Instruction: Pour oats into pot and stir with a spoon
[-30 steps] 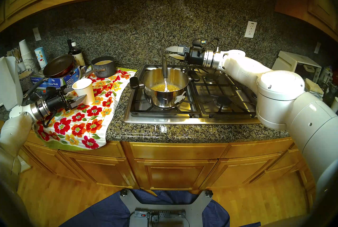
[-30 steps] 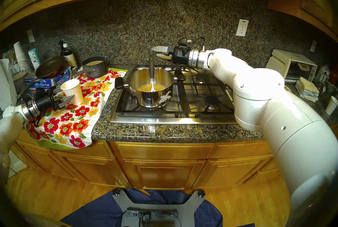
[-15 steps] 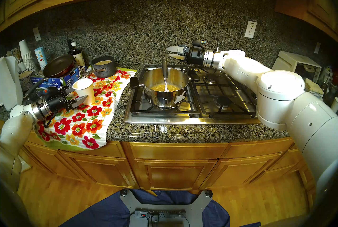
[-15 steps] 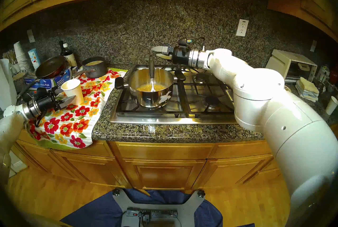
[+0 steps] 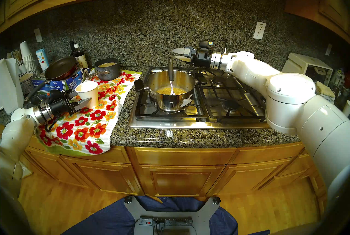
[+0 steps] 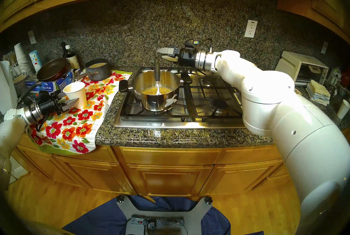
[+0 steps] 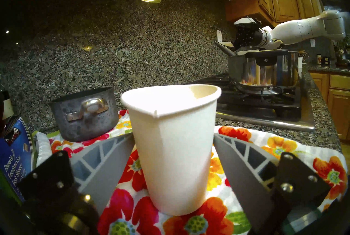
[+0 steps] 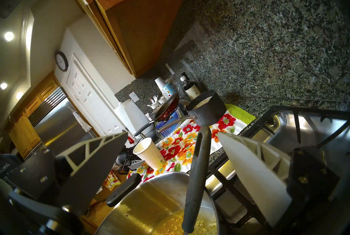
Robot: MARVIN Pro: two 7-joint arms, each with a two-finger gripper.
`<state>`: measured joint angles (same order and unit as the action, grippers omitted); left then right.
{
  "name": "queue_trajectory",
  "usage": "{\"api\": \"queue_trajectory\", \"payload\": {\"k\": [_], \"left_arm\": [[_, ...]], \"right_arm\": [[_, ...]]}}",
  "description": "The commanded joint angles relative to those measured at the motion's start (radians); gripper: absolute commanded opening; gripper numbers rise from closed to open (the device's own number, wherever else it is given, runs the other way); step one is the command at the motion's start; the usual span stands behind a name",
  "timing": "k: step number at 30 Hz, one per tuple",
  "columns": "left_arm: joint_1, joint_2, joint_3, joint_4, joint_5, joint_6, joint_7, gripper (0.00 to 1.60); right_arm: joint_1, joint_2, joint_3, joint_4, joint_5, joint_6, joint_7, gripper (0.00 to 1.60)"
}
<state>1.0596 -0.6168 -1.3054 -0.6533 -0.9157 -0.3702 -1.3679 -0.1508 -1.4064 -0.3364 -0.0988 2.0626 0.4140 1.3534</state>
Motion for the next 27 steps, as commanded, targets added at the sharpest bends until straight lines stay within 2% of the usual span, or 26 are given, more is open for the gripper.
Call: {"api": "queue_trajectory", "payload": {"k": [1, 4, 16, 17, 20, 27], "left_arm": [[-0.002, 0.020, -0.017, -0.076, -0.012, -0.007, -0.004, 1.15], [0.006, 0.034, -0.024, -0.112, -0.017, -0.005, -0.005, 1.24], [0.066, 0.078, -0.052, -0.264, -0.034, 0.004, 0.030, 1.23], [0.054, 0.073, -0.050, -0.254, -0.033, 0.001, 0.020, 1.23], [0.090, 0.095, -0.067, -0.329, -0.039, 0.013, 0.051, 1.22], [0.105, 0.108, -0.083, -0.401, -0.035, 0.039, 0.094, 1.24]], "right_arm": [[0.040, 0.001, 0.010, -0.001, 0.008, 0.000, 0.003, 1.60], [0.040, 0.001, 0.010, -0.001, 0.008, -0.001, 0.003, 1.60], [0.040, 0.001, 0.010, -0.001, 0.008, -0.001, 0.003, 1.60], [0.040, 0.001, 0.010, -0.001, 0.008, -0.001, 0.003, 1.60], [0.040, 0.001, 0.010, -0.001, 0.008, -0.001, 0.003, 1.60], [0.040, 0.001, 0.010, -0.001, 0.008, -0.001, 0.003, 1.60]]}}
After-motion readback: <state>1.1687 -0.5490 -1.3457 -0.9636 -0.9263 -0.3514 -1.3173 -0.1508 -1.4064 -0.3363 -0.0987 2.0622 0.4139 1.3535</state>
